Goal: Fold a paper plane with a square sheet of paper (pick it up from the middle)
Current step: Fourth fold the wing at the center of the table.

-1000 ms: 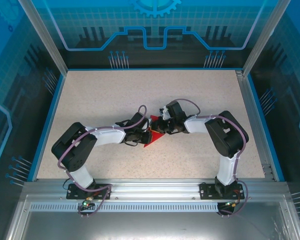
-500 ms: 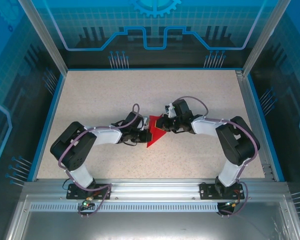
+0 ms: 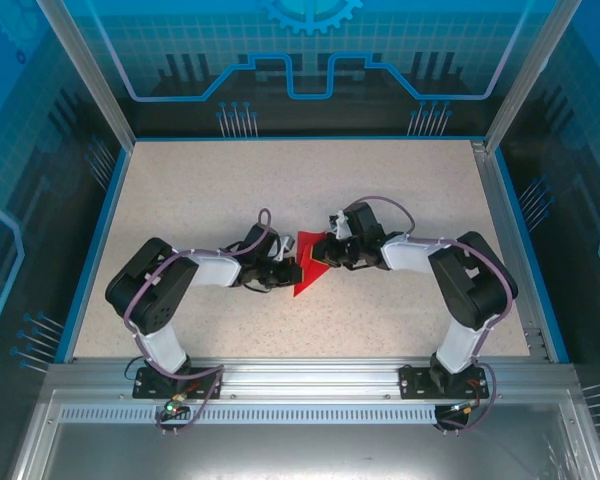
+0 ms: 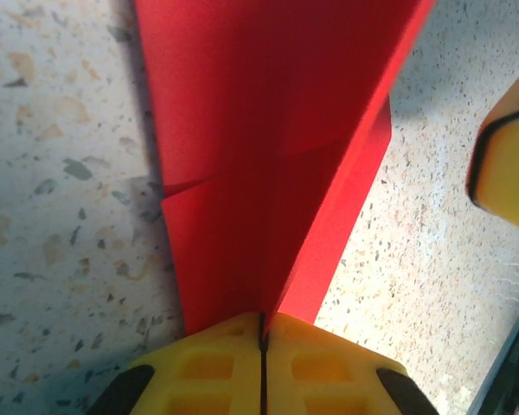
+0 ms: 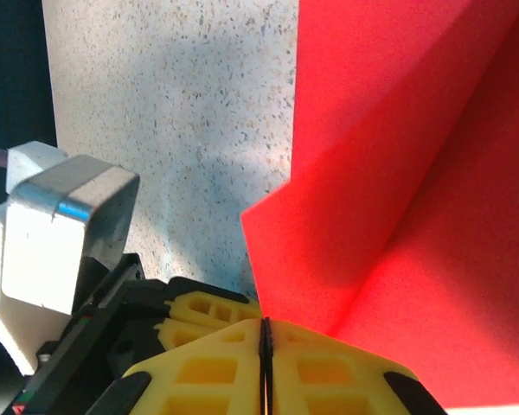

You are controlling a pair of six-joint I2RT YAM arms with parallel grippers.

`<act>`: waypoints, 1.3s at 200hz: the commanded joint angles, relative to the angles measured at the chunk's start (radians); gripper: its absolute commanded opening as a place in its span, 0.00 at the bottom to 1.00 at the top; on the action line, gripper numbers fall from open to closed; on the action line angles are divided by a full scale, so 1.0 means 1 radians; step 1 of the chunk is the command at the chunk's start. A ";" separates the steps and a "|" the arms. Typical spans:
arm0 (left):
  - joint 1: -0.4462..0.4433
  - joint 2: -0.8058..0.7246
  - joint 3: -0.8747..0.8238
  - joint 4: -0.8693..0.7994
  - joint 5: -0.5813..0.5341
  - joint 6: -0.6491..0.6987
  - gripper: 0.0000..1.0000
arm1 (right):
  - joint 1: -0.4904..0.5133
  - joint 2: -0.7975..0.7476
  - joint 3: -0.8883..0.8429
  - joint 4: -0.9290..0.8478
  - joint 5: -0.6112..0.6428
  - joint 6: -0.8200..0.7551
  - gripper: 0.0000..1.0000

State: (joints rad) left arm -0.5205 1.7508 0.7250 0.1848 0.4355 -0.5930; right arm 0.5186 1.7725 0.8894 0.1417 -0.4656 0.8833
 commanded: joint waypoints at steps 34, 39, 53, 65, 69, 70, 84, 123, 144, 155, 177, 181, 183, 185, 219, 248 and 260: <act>0.035 0.017 -0.043 0.080 0.078 -0.063 0.08 | 0.014 0.075 0.077 0.035 -0.032 0.028 0.08; 0.037 0.017 -0.047 0.085 0.079 -0.067 0.08 | 0.014 0.076 0.077 0.037 -0.029 0.031 0.09; 0.046 0.022 -0.056 0.108 0.095 -0.079 0.08 | 0.014 0.087 0.081 0.036 -0.032 0.033 0.08; 0.052 0.031 -0.057 0.119 0.111 -0.089 0.08 | 0.016 0.094 0.085 0.041 -0.041 0.034 0.08; 0.054 0.031 -0.058 0.123 0.115 -0.092 0.08 | 0.015 0.096 0.085 0.041 -0.042 0.034 0.08; 0.054 0.032 -0.058 0.123 0.115 -0.094 0.08 | 0.014 0.095 0.085 0.042 -0.041 0.034 0.08; 0.058 0.035 -0.064 0.132 0.118 -0.102 0.08 | 0.015 0.096 0.084 0.037 -0.038 0.034 0.08; 0.069 0.051 -0.058 0.137 0.147 -0.117 0.08 | 0.020 0.117 0.105 0.034 -0.062 0.029 0.08; 0.075 0.055 -0.058 0.136 0.151 -0.121 0.08 | 0.020 0.125 0.108 0.037 -0.058 0.033 0.09; 0.076 0.057 -0.059 0.136 0.151 -0.123 0.08 | 0.020 0.134 0.114 0.037 -0.060 0.033 0.09; 0.082 0.062 -0.055 0.134 0.162 -0.126 0.07 | 0.020 0.152 0.120 0.039 -0.056 0.034 0.08; 0.084 0.062 -0.055 0.133 0.163 -0.128 0.07 | 0.017 0.155 0.123 0.042 -0.056 0.036 0.09; 0.084 0.062 -0.056 0.134 0.164 -0.129 0.07 | 0.017 0.158 0.123 0.043 -0.056 0.037 0.08; 0.085 0.062 -0.056 0.132 0.164 -0.129 0.07 | 0.017 0.159 0.122 0.045 -0.056 0.038 0.08; 0.095 0.072 -0.058 0.128 0.172 -0.137 0.07 | 0.014 0.184 0.134 0.050 -0.056 0.040 0.08; 0.100 0.078 -0.055 0.122 0.182 -0.140 0.07 | 0.011 0.198 0.137 0.049 -0.053 0.043 0.08; 0.100 0.079 -0.055 0.122 0.184 -0.143 0.07 | 0.011 0.202 0.137 0.052 -0.054 0.043 0.08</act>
State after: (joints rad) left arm -0.4339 1.8038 0.6777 0.3336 0.6132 -0.7296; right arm 0.5247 1.9518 1.0061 0.1860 -0.5060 0.9173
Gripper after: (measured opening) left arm 0.073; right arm 0.087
